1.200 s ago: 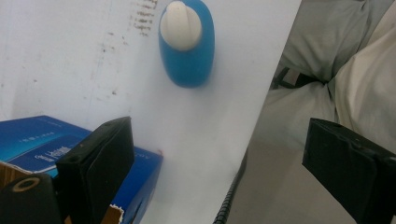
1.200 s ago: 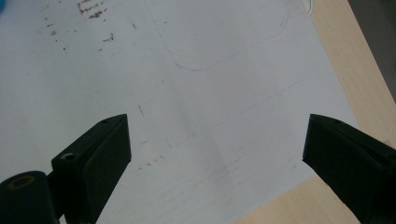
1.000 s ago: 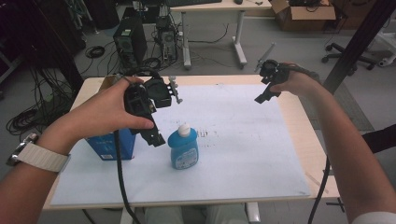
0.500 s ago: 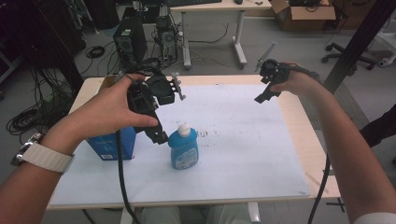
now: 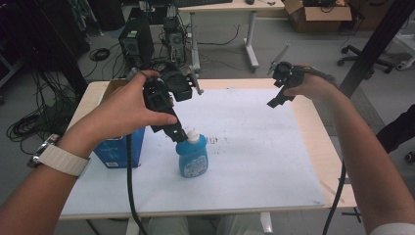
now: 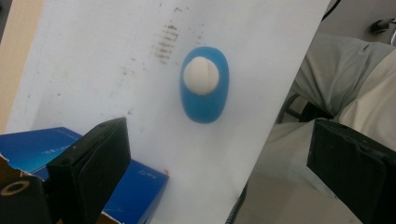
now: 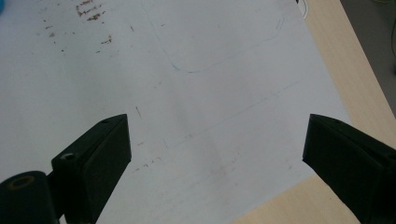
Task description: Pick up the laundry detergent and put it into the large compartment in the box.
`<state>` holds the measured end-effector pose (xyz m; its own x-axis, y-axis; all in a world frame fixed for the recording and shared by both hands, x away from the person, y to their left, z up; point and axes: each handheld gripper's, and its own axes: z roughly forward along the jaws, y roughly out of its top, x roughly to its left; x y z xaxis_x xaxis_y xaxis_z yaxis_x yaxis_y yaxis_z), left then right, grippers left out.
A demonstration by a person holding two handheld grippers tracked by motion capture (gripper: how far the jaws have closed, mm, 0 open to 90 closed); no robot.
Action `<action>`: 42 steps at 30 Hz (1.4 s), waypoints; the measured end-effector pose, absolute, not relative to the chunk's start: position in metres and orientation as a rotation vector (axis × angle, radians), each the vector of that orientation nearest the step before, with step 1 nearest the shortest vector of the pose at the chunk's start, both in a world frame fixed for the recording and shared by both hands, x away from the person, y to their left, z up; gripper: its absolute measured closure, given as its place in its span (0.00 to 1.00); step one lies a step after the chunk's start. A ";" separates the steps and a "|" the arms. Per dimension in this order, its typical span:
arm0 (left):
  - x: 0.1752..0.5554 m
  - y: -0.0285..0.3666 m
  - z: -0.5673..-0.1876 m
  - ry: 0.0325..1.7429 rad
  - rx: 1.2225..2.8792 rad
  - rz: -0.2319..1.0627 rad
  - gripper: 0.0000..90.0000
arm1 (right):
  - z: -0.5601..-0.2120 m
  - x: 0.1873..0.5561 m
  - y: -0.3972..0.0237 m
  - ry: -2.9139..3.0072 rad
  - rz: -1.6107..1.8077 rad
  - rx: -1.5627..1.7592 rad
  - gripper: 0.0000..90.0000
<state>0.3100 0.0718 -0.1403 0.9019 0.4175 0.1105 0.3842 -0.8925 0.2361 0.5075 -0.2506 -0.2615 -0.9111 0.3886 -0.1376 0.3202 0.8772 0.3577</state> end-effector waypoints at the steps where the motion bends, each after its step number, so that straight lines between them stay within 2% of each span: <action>1: 0.311 0.071 -0.140 0.612 2.857 0.235 0.07 | -0.261 0.507 -0.251 2.842 0.490 0.543 0.08; 42: 0.327 0.045 -0.180 0.576 2.841 0.236 0.07 | -0.258 0.508 -0.244 2.837 0.490 0.527 0.08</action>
